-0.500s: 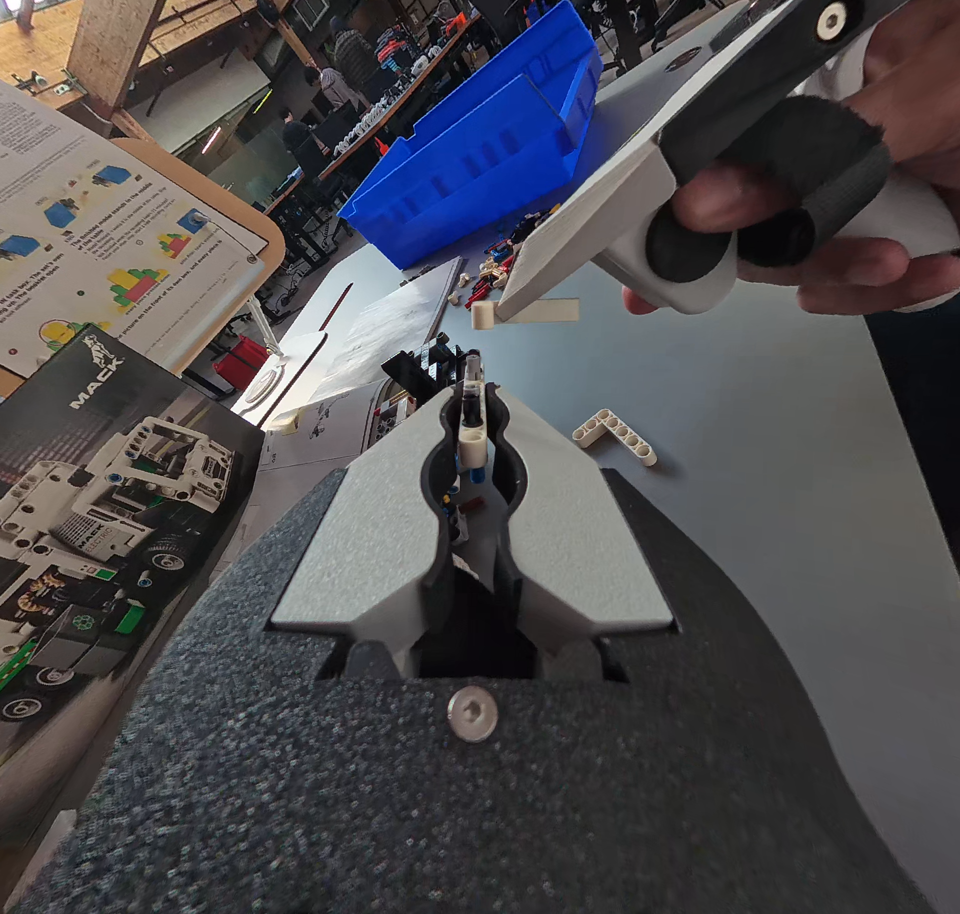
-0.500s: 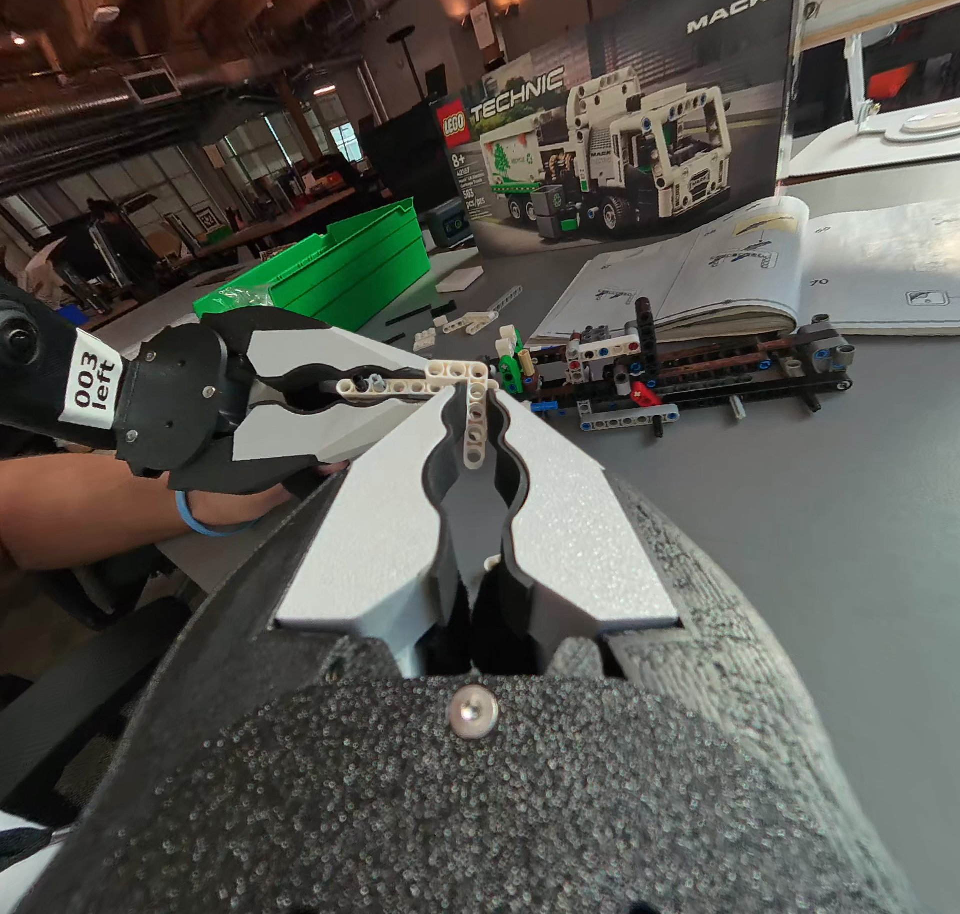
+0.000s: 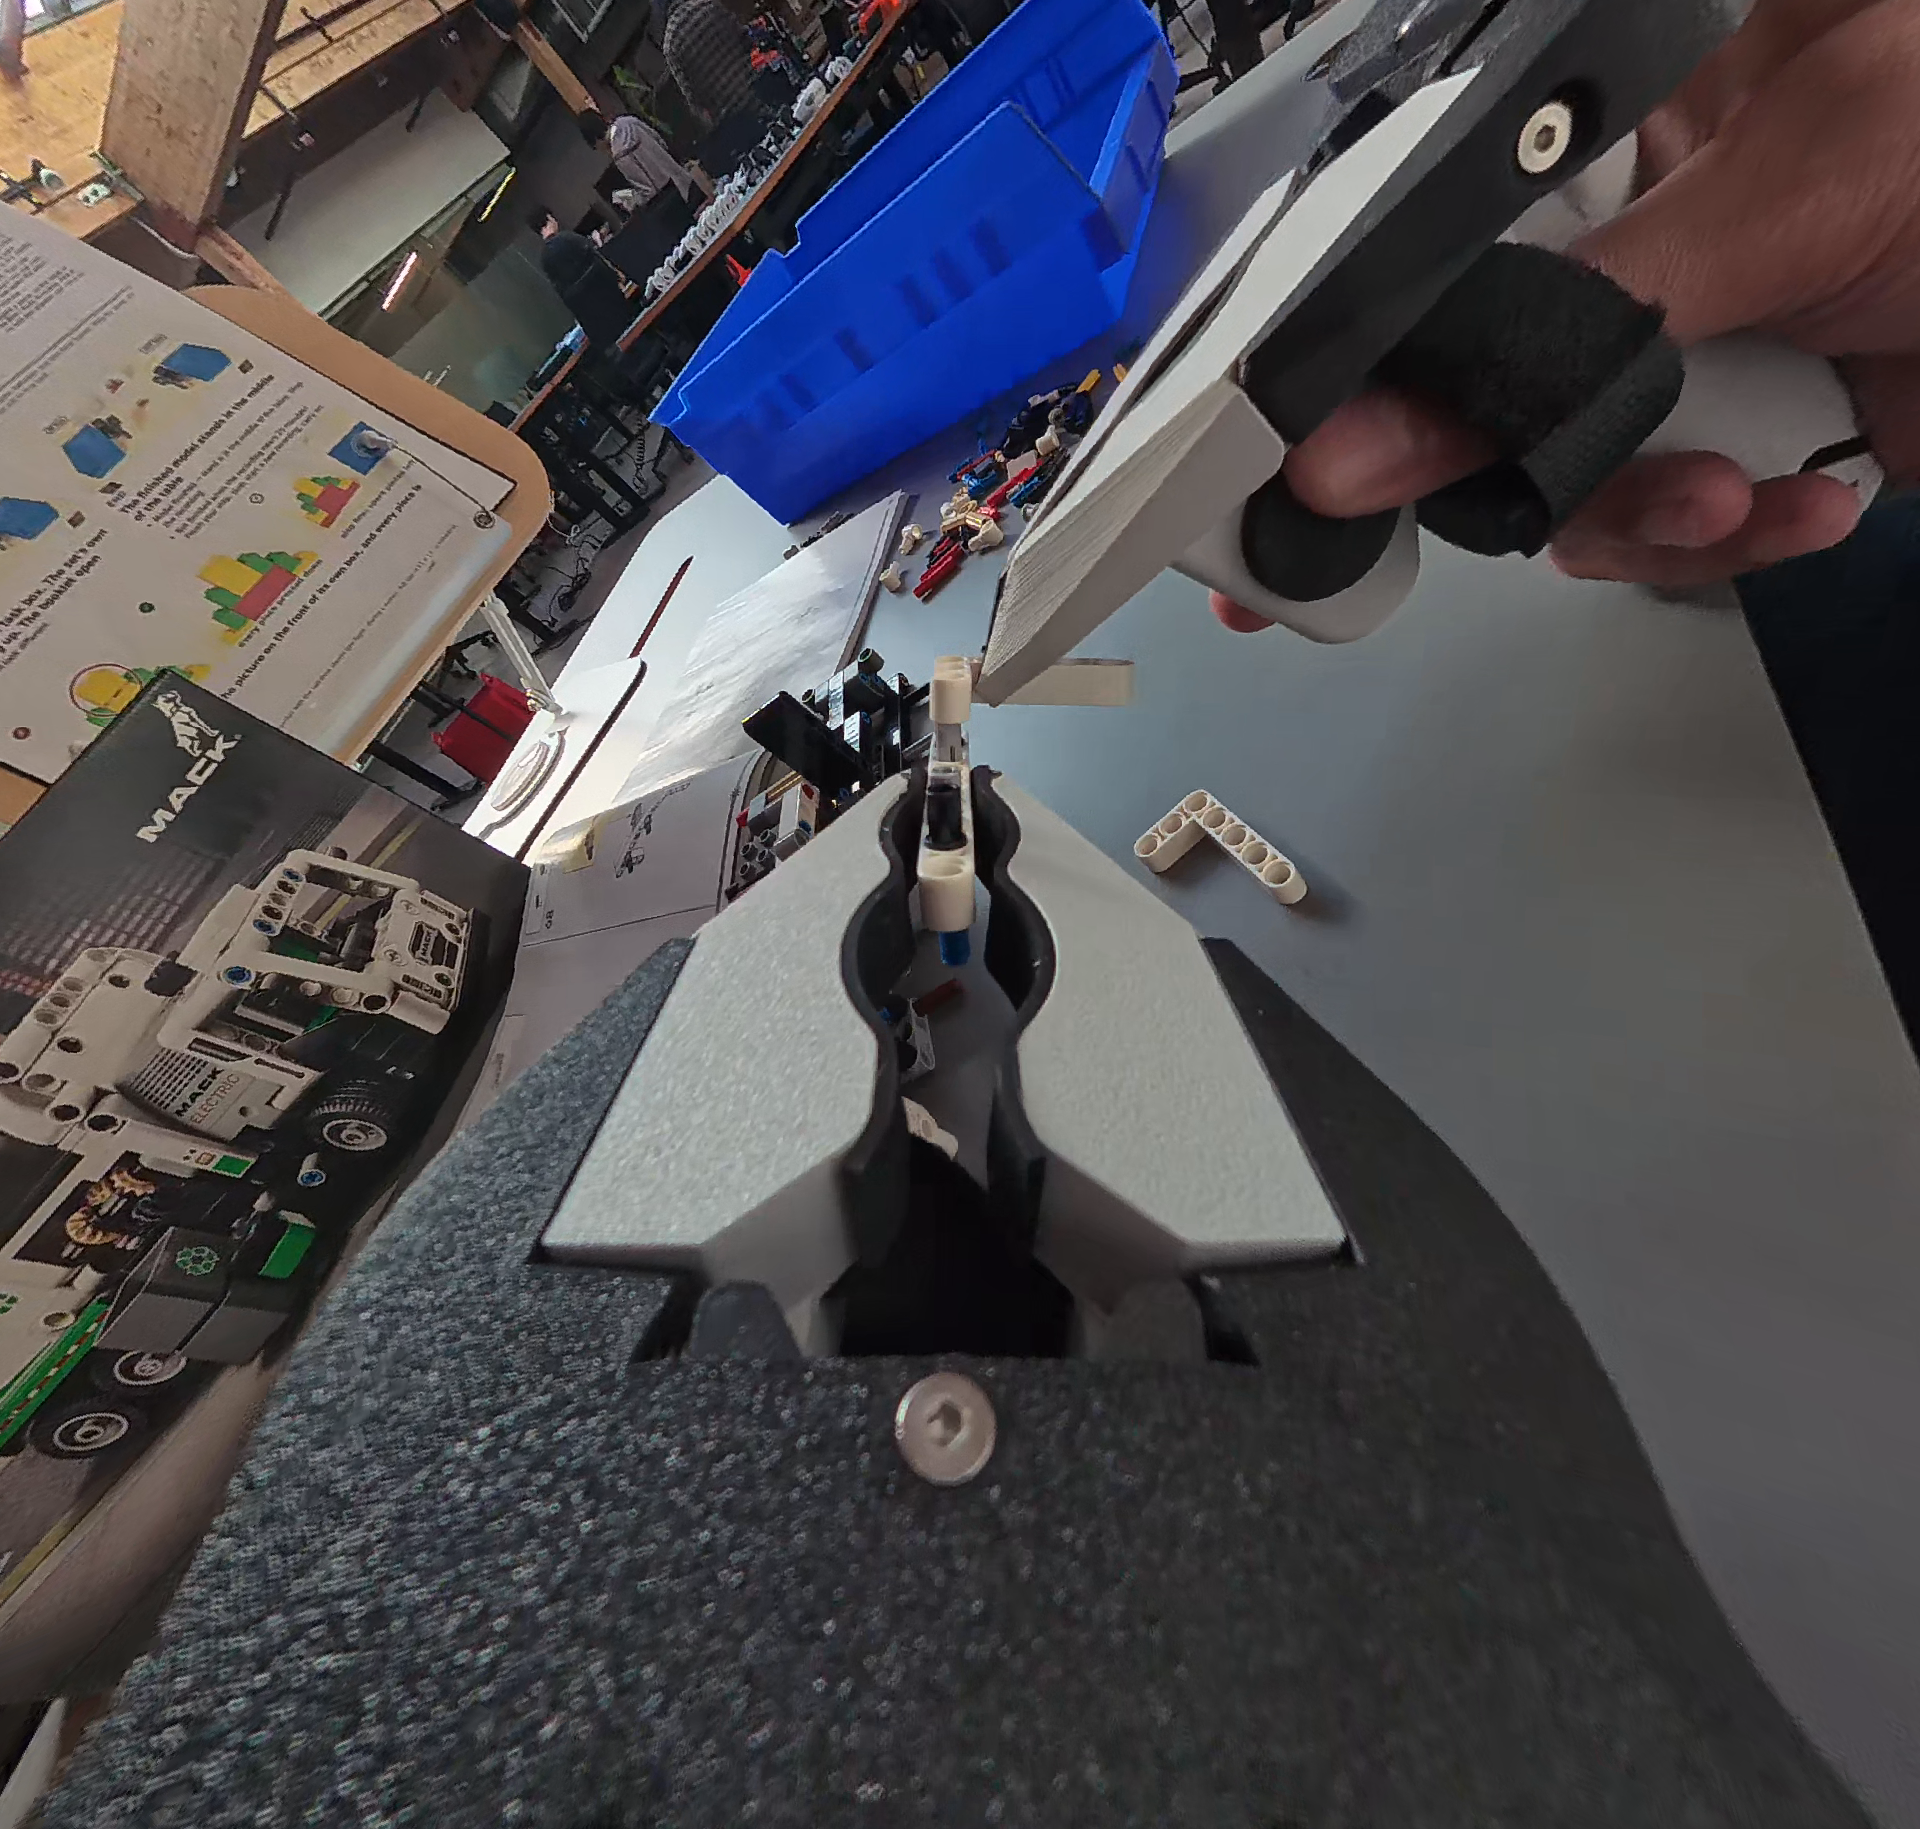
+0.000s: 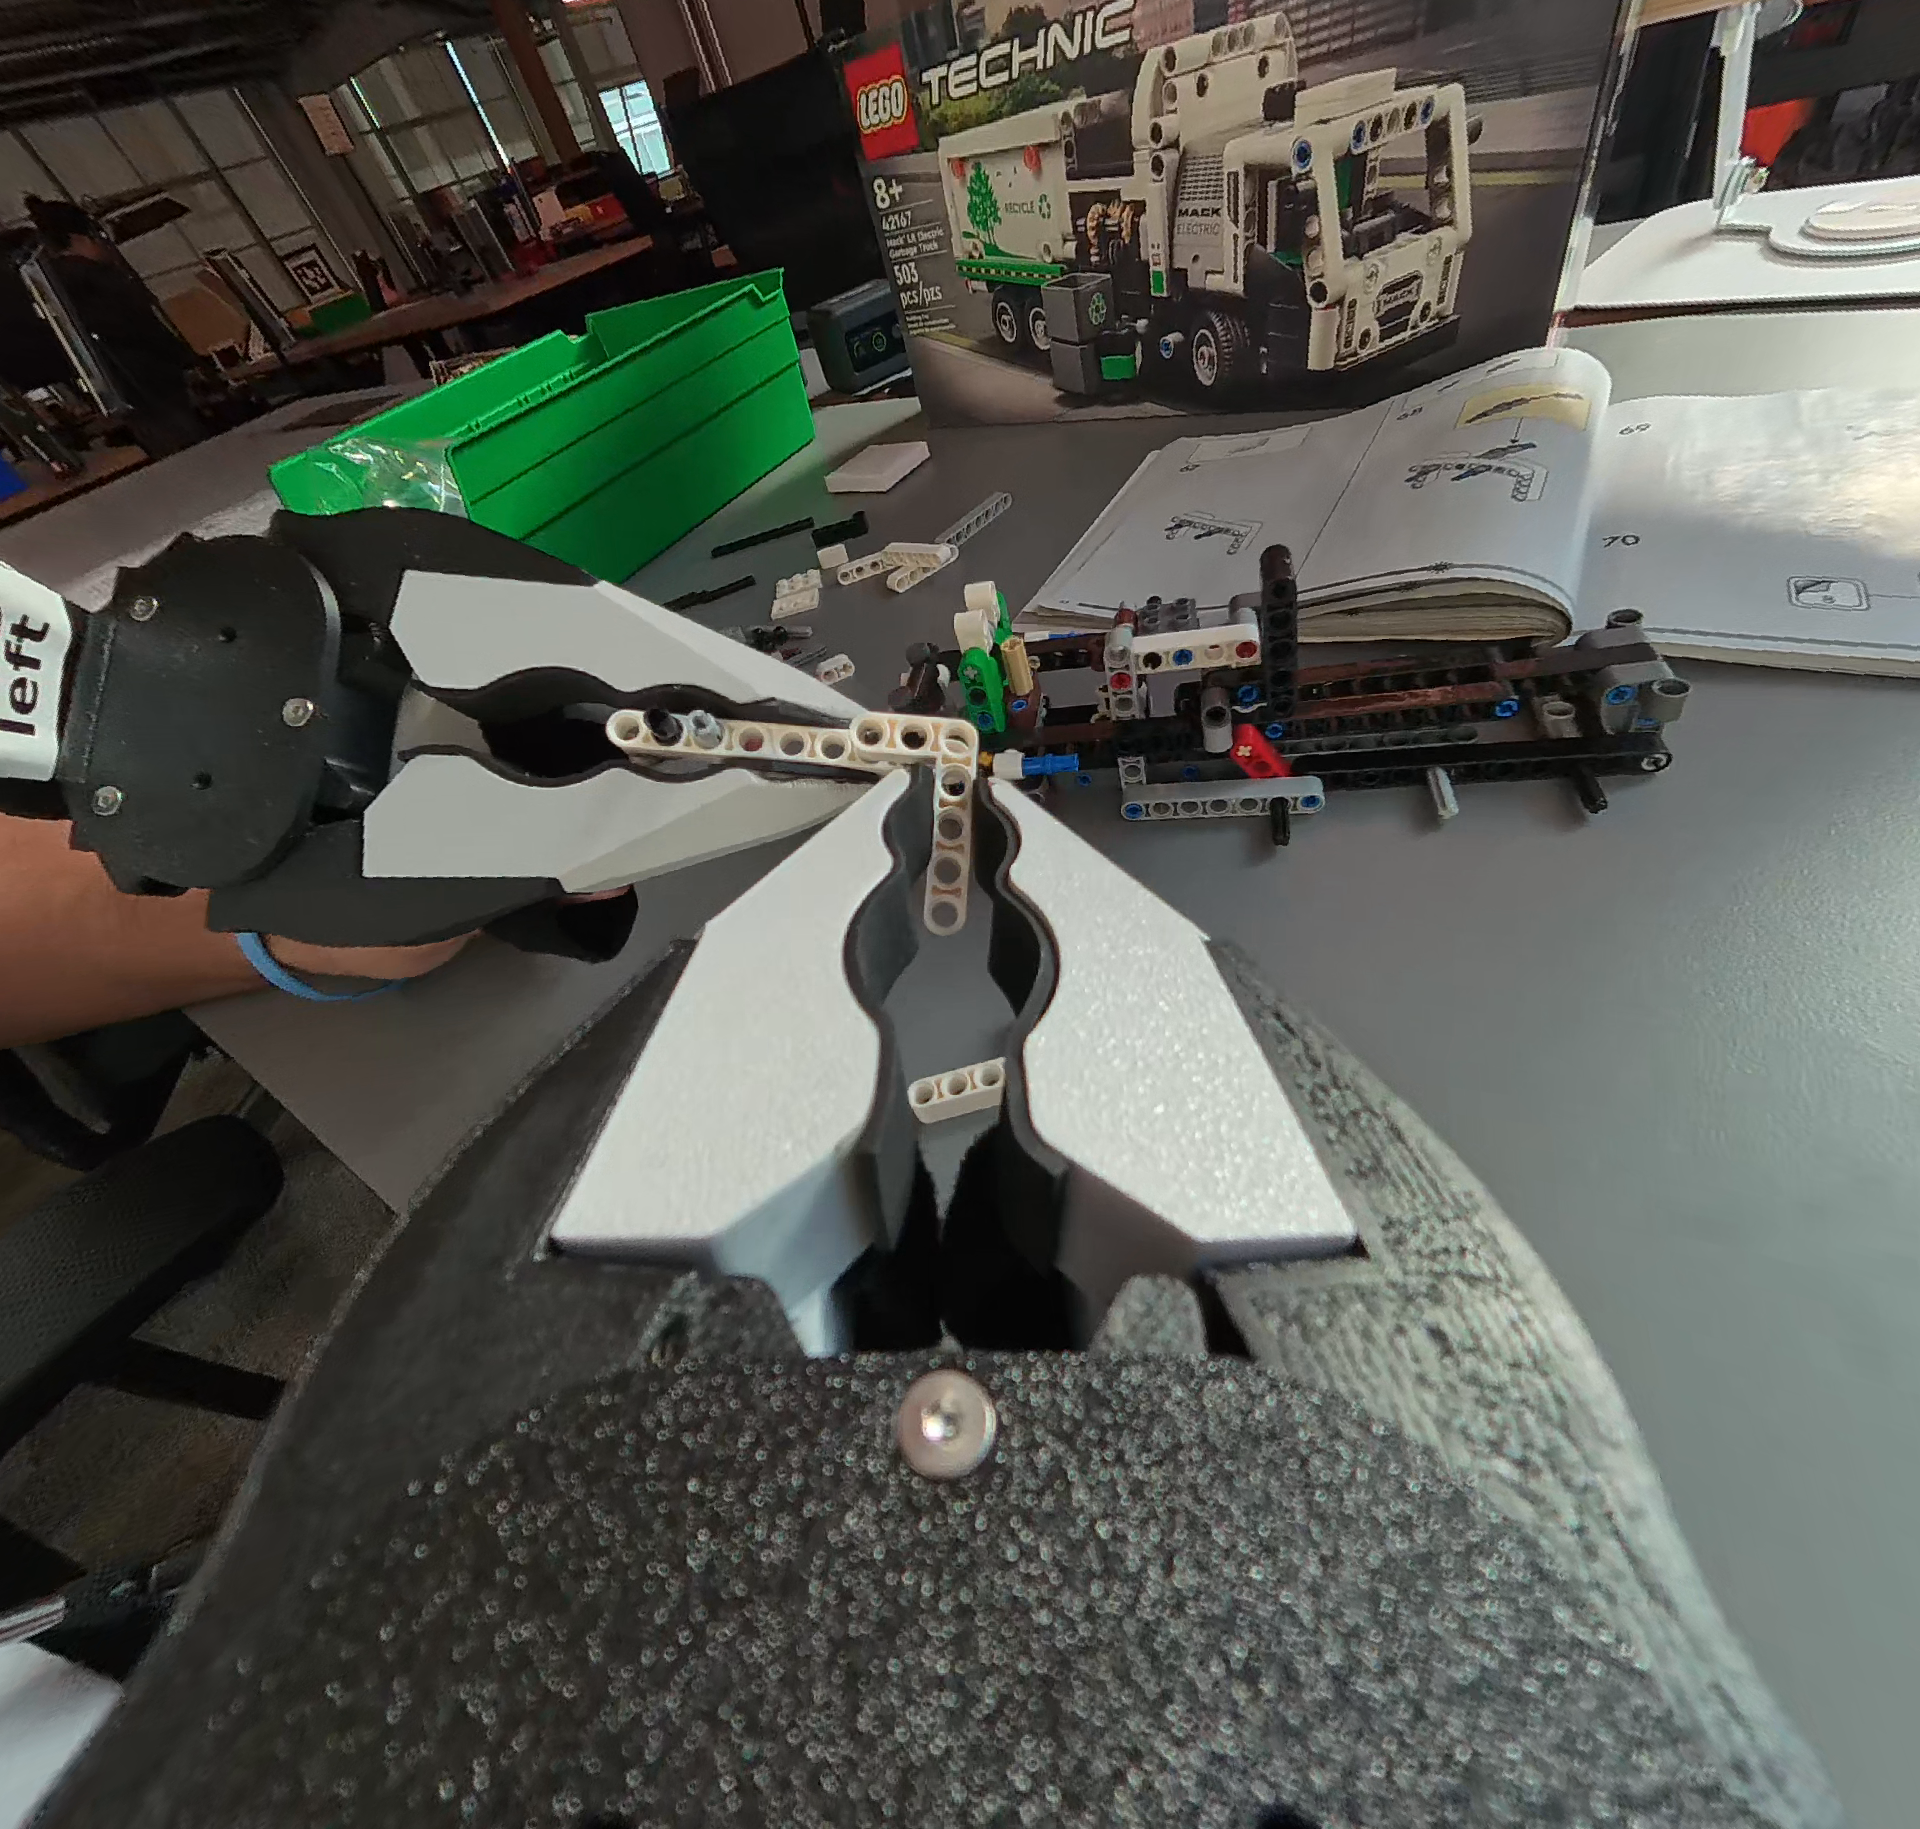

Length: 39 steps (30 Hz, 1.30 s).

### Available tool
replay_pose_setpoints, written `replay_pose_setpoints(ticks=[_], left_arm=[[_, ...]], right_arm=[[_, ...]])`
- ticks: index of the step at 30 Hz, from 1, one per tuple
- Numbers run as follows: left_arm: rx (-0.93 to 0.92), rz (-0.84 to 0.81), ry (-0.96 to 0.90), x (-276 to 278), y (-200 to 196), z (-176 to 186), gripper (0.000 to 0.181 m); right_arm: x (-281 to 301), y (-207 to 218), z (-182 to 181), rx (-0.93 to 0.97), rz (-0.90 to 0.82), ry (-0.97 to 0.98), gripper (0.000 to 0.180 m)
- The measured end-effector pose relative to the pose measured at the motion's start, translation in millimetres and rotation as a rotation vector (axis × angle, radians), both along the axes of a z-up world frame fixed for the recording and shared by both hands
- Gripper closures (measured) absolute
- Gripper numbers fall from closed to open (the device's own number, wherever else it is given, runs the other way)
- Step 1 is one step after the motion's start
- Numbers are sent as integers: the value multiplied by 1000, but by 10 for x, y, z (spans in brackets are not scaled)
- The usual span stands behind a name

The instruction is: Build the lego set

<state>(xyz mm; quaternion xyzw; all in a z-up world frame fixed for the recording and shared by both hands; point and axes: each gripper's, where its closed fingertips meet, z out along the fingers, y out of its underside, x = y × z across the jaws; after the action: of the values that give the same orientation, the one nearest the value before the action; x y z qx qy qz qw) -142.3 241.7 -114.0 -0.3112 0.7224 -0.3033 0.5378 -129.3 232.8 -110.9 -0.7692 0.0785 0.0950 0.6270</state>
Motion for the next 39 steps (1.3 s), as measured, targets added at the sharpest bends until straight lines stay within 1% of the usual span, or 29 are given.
replay_pose_setpoints(ticks=[8, 12, 14, 18, 21, 27, 33, 36, 39], left_arm=[[236, 5, -40, -25, -41, -41, 176], [491, 0, -58, -36, -80, -148, 176], [585, -10, -71, -42, -114, -188, 176], [664, -18, -84, -50, -154, -235, 176], [630, -15, -80, -51, -154, -226, 176], [510, -13, -43, -40, -146, -235, 176], [503, 6, -25, -27, -123, -259, 176], [523, 18, -12, -23, -113, -292, 176], [519, 21, -22, -18, -108, -268, 176]], right_arm=[[-33, -35, -99, -77, 79, -39, 174], [-29, -116, -220, -221, 125, -138, 174], [-32, -159, -256, -281, 144, -162, 174], [-37, -199, -303, -330, 172, -162, 174], [-46, -193, -300, -291, 193, -83, 174], [-34, -165, -301, -237, 175, -84, 174], [-22, -135, -335, -240, 143, -121, 174], [-14, -123, -375, -260, 117, -175, 173], [-11, -117, -349, -244, 118, -156, 173]])
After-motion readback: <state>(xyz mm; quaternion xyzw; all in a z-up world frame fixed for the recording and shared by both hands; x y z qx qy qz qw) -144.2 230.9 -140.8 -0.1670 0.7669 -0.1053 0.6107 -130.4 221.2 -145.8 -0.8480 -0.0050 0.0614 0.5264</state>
